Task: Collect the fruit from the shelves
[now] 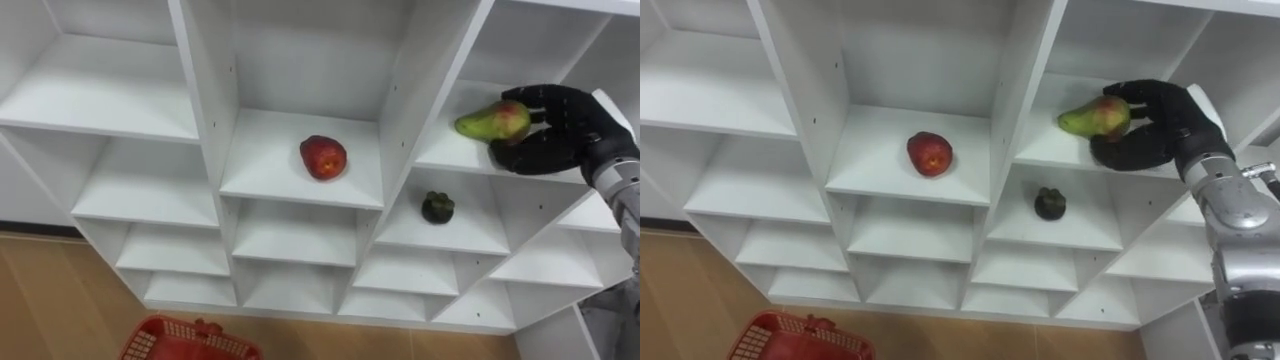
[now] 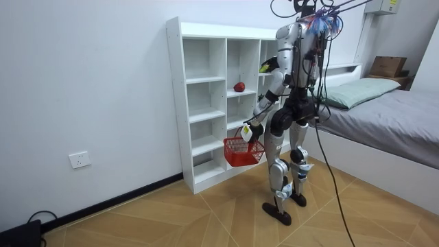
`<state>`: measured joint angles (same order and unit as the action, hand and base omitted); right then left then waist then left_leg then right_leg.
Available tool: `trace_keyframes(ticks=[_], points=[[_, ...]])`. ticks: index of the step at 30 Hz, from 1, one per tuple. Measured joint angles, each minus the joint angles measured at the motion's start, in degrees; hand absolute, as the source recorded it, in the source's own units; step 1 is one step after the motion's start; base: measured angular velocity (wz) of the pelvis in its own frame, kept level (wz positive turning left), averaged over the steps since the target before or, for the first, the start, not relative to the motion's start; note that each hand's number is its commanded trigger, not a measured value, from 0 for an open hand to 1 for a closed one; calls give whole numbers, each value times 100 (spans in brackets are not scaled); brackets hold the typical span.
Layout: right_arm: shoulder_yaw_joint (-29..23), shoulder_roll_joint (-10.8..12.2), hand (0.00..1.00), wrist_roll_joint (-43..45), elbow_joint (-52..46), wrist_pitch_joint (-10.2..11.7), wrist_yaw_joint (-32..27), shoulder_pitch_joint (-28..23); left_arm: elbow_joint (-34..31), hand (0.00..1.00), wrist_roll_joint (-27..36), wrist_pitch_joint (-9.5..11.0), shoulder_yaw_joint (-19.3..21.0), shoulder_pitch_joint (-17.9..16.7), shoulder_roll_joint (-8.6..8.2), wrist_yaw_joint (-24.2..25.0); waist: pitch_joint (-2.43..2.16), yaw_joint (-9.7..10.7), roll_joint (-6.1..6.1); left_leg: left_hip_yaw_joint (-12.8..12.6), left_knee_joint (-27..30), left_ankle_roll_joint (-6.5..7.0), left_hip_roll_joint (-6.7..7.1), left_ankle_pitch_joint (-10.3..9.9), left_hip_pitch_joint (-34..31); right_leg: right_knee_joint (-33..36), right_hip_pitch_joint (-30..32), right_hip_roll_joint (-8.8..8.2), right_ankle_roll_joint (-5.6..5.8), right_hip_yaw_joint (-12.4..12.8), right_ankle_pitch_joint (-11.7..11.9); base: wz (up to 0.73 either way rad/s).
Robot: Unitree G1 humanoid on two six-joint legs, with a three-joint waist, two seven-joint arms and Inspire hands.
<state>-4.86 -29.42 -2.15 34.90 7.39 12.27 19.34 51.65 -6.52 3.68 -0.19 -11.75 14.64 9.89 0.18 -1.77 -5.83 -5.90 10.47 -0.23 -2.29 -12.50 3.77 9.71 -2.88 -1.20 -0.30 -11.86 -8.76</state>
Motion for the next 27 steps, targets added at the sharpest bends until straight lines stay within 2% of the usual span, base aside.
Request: trace_keyframes(ticks=[8, 17, 21, 24, 27], points=[[254, 9, 100, 13, -264, -12, 35, -1, 0, 100, -3, 0, -4, 77, 1, 204, 12, -28, 10, -7, 21, -1, -3, 0, 0, 4, 3, 5, 0, 18, 0, 0], [587, 24, 100, -22, -880, -21, 90, -63, -5, 100, -1, 1, -6, 175, -5, 189, 11, -12, 21, -6, 38, -1, -4, -1, -116, 6, 105, 8, -6, 20, 4, 0], [575, 40, 100, -34, -1087, -51, -14, -212, 3, 100, 5, 1, -11, 223, -11, 50, 10, 0, 30, -17, 30, -1, -3, -1, -79, -5, 100, 9, -6, 54, 4, -1], [576, 131, 100, -59, -1250, -50, -149, -377, 73, 100, 6, 9, -23, 252, -32, -89, 6, 16, 81, -12, 13, -1, -2, 0, -38, -5, 81, 10, -6, 65, 4, -5], [562, 227, 100, -27, -1508, -50, -297, -611, 117, 100, 5, 9, -22, 269, -73, -225, -22, 49, 149, -24, -16, -1, -2, 1, -23, -4, 79, 13, -6, 75, 4, -1]])
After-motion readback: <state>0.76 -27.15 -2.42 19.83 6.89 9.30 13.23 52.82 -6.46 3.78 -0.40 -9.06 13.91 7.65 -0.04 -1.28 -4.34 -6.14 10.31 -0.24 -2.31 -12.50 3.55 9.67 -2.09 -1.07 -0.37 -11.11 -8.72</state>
